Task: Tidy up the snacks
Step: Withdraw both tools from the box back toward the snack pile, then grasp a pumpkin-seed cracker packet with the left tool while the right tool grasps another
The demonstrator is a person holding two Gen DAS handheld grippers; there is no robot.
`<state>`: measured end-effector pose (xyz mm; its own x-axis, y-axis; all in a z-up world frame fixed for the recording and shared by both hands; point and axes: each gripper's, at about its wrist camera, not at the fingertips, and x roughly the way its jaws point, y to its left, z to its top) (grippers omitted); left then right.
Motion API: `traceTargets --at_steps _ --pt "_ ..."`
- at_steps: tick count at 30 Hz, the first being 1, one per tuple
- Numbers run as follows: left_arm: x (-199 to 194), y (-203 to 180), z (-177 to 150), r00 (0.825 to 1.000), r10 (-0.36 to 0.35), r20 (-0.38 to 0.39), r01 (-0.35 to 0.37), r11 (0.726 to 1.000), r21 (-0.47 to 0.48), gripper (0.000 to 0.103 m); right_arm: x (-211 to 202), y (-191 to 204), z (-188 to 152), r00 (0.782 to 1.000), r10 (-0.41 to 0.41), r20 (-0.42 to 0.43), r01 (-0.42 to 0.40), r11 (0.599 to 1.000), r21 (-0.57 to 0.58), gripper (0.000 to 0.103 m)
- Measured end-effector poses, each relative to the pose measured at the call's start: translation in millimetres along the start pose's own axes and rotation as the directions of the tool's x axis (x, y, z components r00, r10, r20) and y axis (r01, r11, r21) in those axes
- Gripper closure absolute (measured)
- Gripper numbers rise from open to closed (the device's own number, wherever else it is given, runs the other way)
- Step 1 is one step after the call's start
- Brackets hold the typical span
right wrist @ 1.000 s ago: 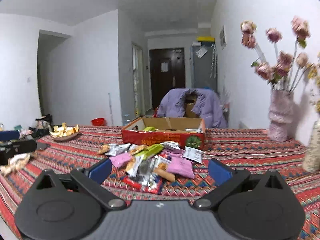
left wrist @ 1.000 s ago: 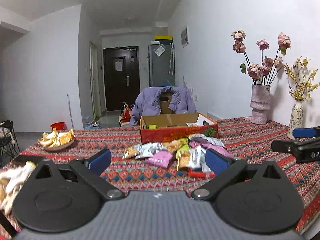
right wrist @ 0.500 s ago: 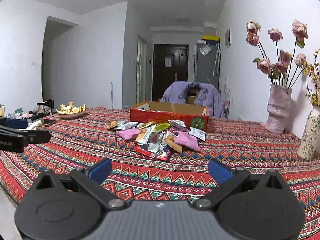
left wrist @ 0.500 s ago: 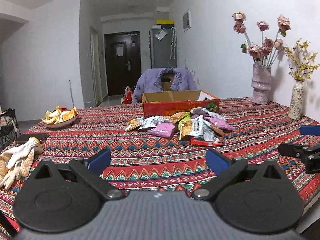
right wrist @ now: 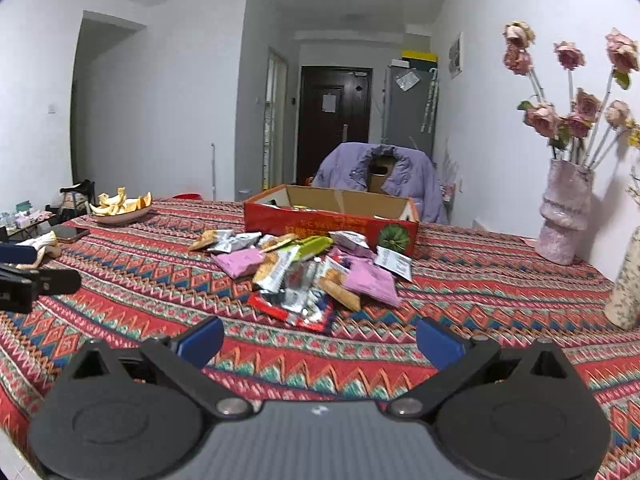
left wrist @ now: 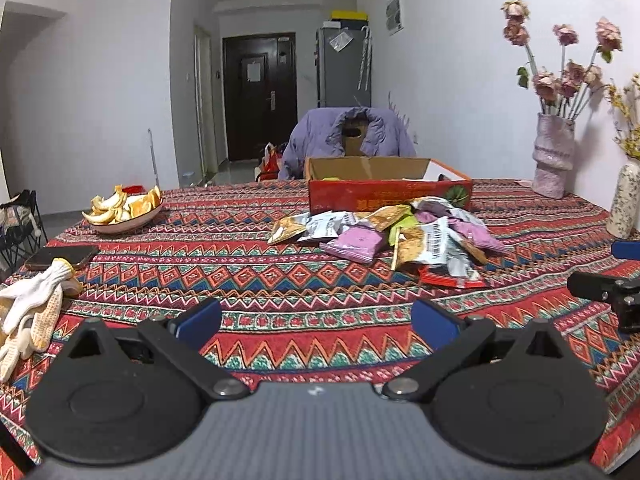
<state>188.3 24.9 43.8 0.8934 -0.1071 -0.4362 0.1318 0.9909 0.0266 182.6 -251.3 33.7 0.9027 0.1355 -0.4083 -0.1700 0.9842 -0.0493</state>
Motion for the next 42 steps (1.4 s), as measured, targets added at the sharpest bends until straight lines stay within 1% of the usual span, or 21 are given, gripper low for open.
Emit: traceTargets --at_steps 6,11,12,16,18,21,22,23,24,25,27,31,32,33,34,36,37,38,40,41,42 --pt "26 14 11 0.999 0.019 -0.035 -0.020 1.000 -0.021 0.000 46 18 16 0.999 -0.008 -0.034 0.003 0.989 -0.145 0.004" --pt "51 25 20 0.998 0.015 -0.067 -0.018 0.999 -0.046 0.000 92 29 30 0.998 0.023 -0.057 -0.036 0.973 -0.229 0.009" --pt "56 27 22 0.997 0.015 -0.076 -0.019 0.998 -0.052 0.000 102 31 32 0.997 0.029 -0.065 -0.044 0.969 -0.245 0.012" --pt "83 36 34 0.994 0.005 -0.105 -0.013 0.997 -0.073 0.000 142 44 38 0.992 0.058 -0.113 -0.093 0.936 -0.340 0.019" --pt "97 41 42 0.992 0.012 -0.129 -0.023 0.996 -0.087 0.000 163 52 43 0.986 0.063 -0.152 -0.120 0.908 -0.401 0.024" --pt "113 43 51 0.993 0.014 -0.121 -0.024 0.997 -0.077 0.000 186 63 46 0.987 0.058 -0.152 -0.126 0.861 -0.492 0.026" --pt "119 43 54 0.993 0.018 -0.115 -0.025 0.997 -0.066 0.000 193 67 46 0.988 0.043 -0.149 -0.116 0.840 -0.530 0.023" --pt "125 43 56 0.993 0.026 -0.115 -0.032 0.998 -0.057 0.000 201 72 44 0.989 0.020 -0.146 -0.103 0.804 -0.586 0.023" --pt "131 43 58 0.993 0.027 -0.115 -0.033 0.998 -0.051 0.000 209 76 41 0.989 0.005 -0.146 -0.097 0.772 -0.628 0.026" --pt "137 42 60 0.993 0.025 -0.116 -0.031 0.998 -0.047 0.000 217 77 38 0.987 0.001 -0.162 -0.106 0.757 -0.645 0.028" --pt "152 43 62 0.992 0.028 -0.126 -0.034 0.998 -0.043 0.000 229 75 37 0.981 0.005 -0.196 -0.132 0.755 -0.642 0.032" --pt "184 48 69 0.990 0.015 -0.140 -0.021 0.999 -0.037 0.000 232 75 38 0.984 0.009 -0.178 -0.133 0.704 -0.697 0.029" --pt "193 50 72 0.989 0.015 -0.146 -0.021 0.999 -0.039 0.000 232 77 39 0.987 0.009 -0.162 -0.124 0.684 -0.719 0.027" --pt "200 52 73 0.989 0.004 -0.147 -0.010 0.999 -0.043 0.000 232 77 40 0.989 0.012 -0.147 -0.118 0.664 -0.738 0.021" --pt "210 55 75 0.988 -0.008 -0.151 0.000 0.999 -0.052 0.000 231 78 39 0.990 0.032 -0.134 -0.123 0.639 -0.760 0.021" --pt "230 59 80 0.986 -0.030 -0.166 0.019 0.998 -0.064 0.000 235 79 39 0.985 0.070 -0.158 -0.168 0.601 -0.781 0.022" --pt "242 60 82 0.985 -0.030 -0.169 0.019 0.998 -0.065 0.000 238 79 40 0.980 0.086 -0.177 -0.193 0.596 -0.779 0.024" --pt "256 60 84 0.984 -0.012 -0.180 0.002 0.998 -0.055 0.001 240 77 43 0.978 0.103 -0.183 -0.207 0.607 -0.767 0.024" --pt "277 59 87 0.979 0.020 -0.201 -0.029 0.999 -0.045 0.007 250 71 54 0.959 0.141 -0.245 -0.275 0.664 -0.695 0.032" --pt "287 59 88 0.979 0.018 -0.203 -0.028 0.998 -0.048 0.008 253 68 59 0.950 0.159 -0.270 -0.302 0.690 -0.658 0.034" --pt "295 60 89 0.979 0.017 -0.205 -0.028 0.998 -0.051 0.012 253 64 63 0.943 0.180 -0.278 -0.320 0.709 -0.628 0.037"
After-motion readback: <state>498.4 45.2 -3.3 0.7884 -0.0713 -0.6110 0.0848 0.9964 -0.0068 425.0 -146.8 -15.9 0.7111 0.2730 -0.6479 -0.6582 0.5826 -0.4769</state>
